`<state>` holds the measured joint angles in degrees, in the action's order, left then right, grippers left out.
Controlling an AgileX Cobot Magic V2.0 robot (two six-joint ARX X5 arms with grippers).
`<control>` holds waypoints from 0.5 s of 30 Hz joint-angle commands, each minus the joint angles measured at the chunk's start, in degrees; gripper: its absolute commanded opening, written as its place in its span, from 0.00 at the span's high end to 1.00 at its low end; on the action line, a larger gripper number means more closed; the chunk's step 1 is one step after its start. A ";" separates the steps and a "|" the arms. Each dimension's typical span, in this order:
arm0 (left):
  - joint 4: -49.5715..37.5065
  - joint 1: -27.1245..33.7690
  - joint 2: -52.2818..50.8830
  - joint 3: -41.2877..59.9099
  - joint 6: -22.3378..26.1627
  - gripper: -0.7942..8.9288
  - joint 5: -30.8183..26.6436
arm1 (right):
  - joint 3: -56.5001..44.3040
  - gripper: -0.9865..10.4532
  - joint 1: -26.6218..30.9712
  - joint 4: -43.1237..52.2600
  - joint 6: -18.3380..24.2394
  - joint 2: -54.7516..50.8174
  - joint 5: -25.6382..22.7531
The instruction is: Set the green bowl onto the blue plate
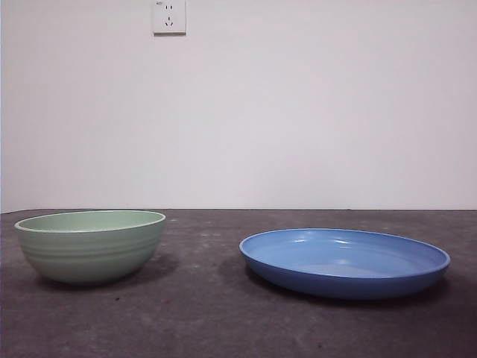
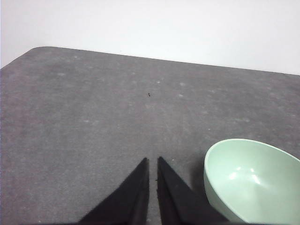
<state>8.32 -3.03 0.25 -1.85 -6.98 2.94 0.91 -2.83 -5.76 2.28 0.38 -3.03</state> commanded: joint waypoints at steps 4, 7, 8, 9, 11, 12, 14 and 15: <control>-0.31 0.00 0.17 0.61 -1.68 0.90 -0.04 | 0.55 0.90 -0.02 1.01 -9.07 -0.15 1.73; -0.31 0.00 1.07 -1.70 -4.87 0.90 -0.02 | 3.10 0.90 -0.04 -0.52 -14.29 -0.02 2.82; -0.24 0.00 1.62 -2.95 -5.49 0.90 -0.02 | 4.46 0.90 -0.04 -1.55 -15.80 0.26 2.89; -0.22 0.00 2.29 -4.44 -6.14 0.90 -0.02 | 6.03 0.90 -0.04 -2.78 -17.29 0.66 3.06; -0.20 0.00 3.87 -7.41 -7.19 0.90 -0.02 | 9.79 0.90 -0.04 -5.31 -19.26 2.01 3.34; -0.17 0.00 4.98 -9.18 -8.00 0.90 -0.02 | 11.45 0.90 -0.04 -6.21 -19.58 2.75 3.69; -0.15 0.00 7.63 -12.85 -9.20 0.90 -0.02 | 15.30 0.90 -0.04 -7.67 -19.78 4.81 5.11; -0.13 0.00 9.42 -15.04 -9.18 0.90 0.00 | 17.66 0.90 -0.04 -8.35 -19.76 6.36 5.95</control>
<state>8.71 -3.03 8.45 -14.98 -14.70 2.94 16.64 -2.83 -14.00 -15.64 5.65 2.33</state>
